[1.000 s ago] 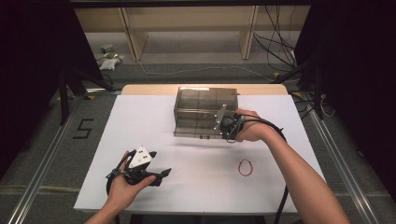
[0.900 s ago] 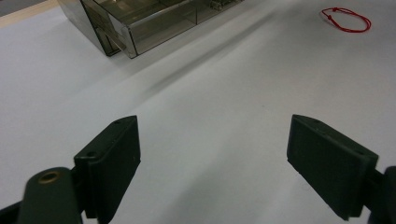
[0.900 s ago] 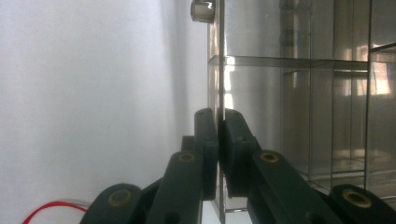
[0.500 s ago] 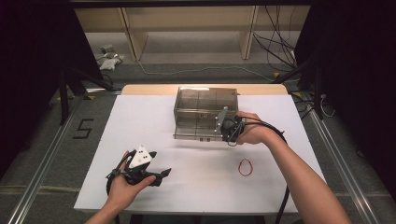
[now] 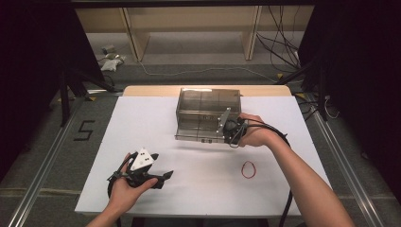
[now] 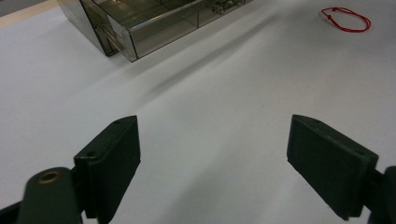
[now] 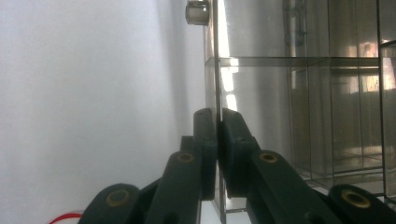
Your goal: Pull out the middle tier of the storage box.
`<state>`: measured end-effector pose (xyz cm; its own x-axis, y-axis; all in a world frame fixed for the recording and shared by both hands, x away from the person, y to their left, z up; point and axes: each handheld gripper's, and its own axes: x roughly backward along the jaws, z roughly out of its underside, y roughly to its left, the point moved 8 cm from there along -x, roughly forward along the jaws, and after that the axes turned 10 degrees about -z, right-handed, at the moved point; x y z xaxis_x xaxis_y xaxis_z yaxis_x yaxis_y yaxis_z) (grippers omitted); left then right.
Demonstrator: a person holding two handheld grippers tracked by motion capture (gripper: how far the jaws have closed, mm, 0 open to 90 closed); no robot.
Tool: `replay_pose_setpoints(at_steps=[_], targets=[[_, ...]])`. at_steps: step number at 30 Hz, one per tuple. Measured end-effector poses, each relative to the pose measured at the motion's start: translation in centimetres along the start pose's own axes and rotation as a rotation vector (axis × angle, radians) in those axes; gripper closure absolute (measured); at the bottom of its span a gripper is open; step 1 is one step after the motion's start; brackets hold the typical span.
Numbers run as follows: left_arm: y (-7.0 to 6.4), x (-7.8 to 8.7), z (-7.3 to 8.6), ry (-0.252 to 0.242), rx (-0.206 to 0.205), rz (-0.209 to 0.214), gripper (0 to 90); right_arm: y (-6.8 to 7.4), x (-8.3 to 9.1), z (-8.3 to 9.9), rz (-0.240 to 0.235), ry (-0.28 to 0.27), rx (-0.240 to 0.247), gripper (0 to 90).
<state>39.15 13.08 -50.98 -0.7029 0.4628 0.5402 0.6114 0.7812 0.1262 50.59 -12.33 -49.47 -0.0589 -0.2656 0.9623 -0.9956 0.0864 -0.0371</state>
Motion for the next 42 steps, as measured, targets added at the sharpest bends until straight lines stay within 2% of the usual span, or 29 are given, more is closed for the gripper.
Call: replay_pose_setpoints(at_steps=[11,18,24,31,33,34,36,38,40,42], targets=[[0.0,0.0,0.0,0.001,-0.003,0.000,17.4,0.1,0.0,0.2,0.009,0.004,-0.013,82.3],[-0.1,0.0,0.0,-0.001,0.000,-0.001,17.4,0.0,0.0,0.3,0.017,-0.024,-0.030,78.0],[0.0,0.0,0.0,-0.001,0.001,-0.001,17.4,0.0,0.5,0.0,0.026,-0.067,-0.074,64.8],[0.0,0.0,-0.1,-0.004,0.000,-0.002,17.4,0.1,1.0,0.2,0.043,-0.097,-0.113,55.6],[0.0,0.0,-0.1,-0.003,0.000,-0.002,17.4,0.3,1.2,0.5,0.046,-0.125,-0.149,48.8],[0.0,0.0,-0.1,-0.004,0.001,-0.002,17.4,0.3,1.2,0.5,0.046,-0.125,-0.149,48.8],[0.0,0.0,-0.1,-0.004,0.002,-0.003,17.4,0.3,1.5,0.7,0.059,-0.145,-0.183,44.6],[0.0,0.0,-0.1,-0.005,-0.001,-0.004,17.4,0.5,1.8,0.9,0.067,-0.186,-0.232,41.5],[0.0,0.0,-0.1,-0.005,-0.001,-0.004,17.4,0.7,1.9,1.3,0.076,-0.215,-0.258,39.1],[0.0,0.0,-0.1,-0.005,0.000,-0.006,17.4,1.0,2.1,1.7,0.105,-0.264,-0.296,35.8]])
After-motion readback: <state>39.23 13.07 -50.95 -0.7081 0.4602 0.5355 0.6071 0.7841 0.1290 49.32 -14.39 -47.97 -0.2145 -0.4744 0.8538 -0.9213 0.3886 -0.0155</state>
